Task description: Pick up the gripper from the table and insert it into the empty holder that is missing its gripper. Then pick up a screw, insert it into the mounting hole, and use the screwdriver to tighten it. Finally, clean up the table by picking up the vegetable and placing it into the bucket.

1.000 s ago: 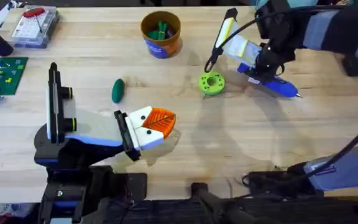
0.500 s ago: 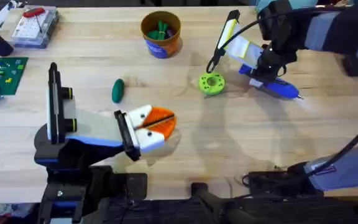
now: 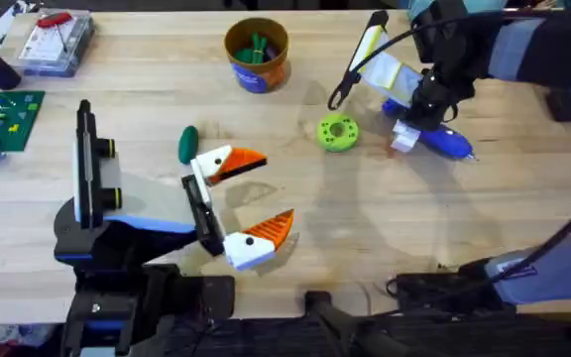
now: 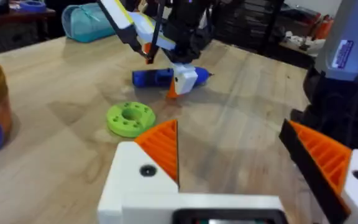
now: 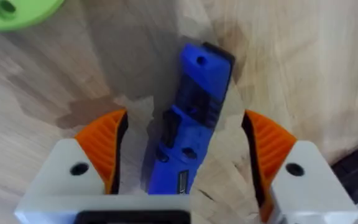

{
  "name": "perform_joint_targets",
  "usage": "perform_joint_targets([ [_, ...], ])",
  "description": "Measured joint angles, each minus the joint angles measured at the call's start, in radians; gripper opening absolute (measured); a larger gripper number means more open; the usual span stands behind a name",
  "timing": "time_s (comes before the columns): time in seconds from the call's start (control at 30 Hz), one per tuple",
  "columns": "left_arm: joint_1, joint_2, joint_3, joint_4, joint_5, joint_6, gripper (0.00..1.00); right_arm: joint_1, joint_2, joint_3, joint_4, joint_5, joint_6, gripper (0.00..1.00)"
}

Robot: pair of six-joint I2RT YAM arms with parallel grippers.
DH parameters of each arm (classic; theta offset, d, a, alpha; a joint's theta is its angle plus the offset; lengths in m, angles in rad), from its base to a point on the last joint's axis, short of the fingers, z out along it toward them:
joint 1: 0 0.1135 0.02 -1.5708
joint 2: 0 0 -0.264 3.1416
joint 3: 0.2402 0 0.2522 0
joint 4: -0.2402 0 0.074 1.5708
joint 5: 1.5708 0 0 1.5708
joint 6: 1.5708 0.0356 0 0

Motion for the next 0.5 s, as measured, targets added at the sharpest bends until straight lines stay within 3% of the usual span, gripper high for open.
perform_joint_targets([
  [0.13, 0.007, 0.0, 0.0, 0.087, -0.053, -0.047, 0.986, 0.019, -0.052, 0.0, -0.002, 0.028, 0.099, 0.997],
  [0.27, 0.038, 0.001, 0.023, 0.069, -0.101, -0.073, 0.986, 0.057, -0.162, 0.0, -0.002, 0.105, 0.187, 0.995],
  [0.5, 0.123, 0.145, 0.222, -0.009, -0.157, -0.073, 0.985, 0.12, -0.384, 0.009, 0.013, 0.184, 0.305, 0.997],
])
